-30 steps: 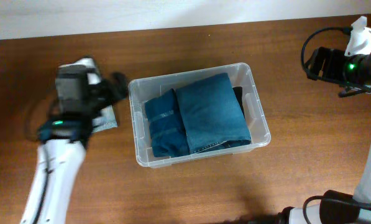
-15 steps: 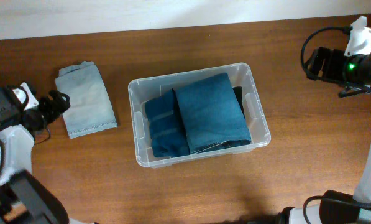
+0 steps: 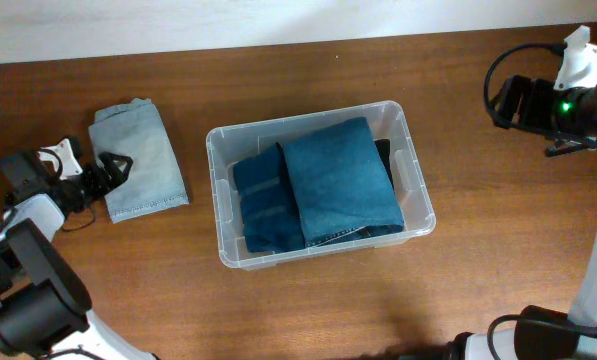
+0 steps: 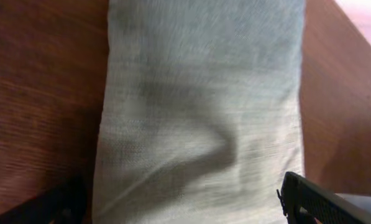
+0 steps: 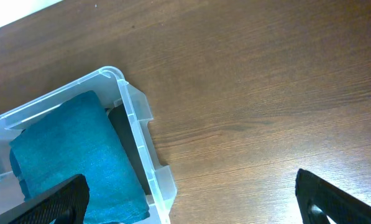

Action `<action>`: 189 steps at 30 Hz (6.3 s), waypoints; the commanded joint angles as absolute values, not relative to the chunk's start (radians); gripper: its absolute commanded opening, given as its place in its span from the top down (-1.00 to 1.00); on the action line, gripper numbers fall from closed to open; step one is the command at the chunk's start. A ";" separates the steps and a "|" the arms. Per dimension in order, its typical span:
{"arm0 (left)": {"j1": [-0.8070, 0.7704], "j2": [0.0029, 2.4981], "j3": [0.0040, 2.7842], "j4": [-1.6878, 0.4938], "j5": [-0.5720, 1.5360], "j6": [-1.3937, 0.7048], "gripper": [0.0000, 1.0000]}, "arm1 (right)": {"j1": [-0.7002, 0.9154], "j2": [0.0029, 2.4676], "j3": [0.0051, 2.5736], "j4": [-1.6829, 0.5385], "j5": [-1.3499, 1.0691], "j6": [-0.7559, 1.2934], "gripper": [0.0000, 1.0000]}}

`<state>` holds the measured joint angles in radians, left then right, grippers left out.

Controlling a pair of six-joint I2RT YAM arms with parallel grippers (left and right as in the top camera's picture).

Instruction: Pack container

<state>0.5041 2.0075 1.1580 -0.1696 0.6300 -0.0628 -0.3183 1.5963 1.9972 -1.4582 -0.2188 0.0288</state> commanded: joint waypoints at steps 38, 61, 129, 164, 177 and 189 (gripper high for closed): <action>0.432 1.374 1.176 -0.347 0.850 -0.249 0.99 | -0.320 1.605 1.997 -1.464 -0.233 0.030 -0.97; -0.338 1.396 1.175 -0.422 0.447 -0.487 0.98 | -0.320 1.605 1.997 -1.468 -0.233 0.030 -0.97; -0.377 1.388 1.192 -0.706 -0.103 -0.411 -0.18 | -0.320 1.613 1.997 -1.466 -0.232 0.016 -0.97; -0.333 1.698 1.306 -0.462 0.096 -0.312 0.79 | -0.320 1.613 1.997 -1.467 -0.232 0.016 -0.97; -0.049 1.378 1.325 -0.738 -0.053 -0.297 -0.98 | -0.255 1.613 1.941 -1.460 -0.144 0.019 -0.97; 0.110 1.421 1.324 -0.958 -0.044 -0.297 -0.98 | -0.155 1.613 1.523 -1.504 -0.322 -0.079 -0.08</action>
<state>0.0925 1.4071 1.3258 -0.9539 -0.0414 -0.3088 -0.2153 1.6096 1.5909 -1.5002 -0.2443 -0.0296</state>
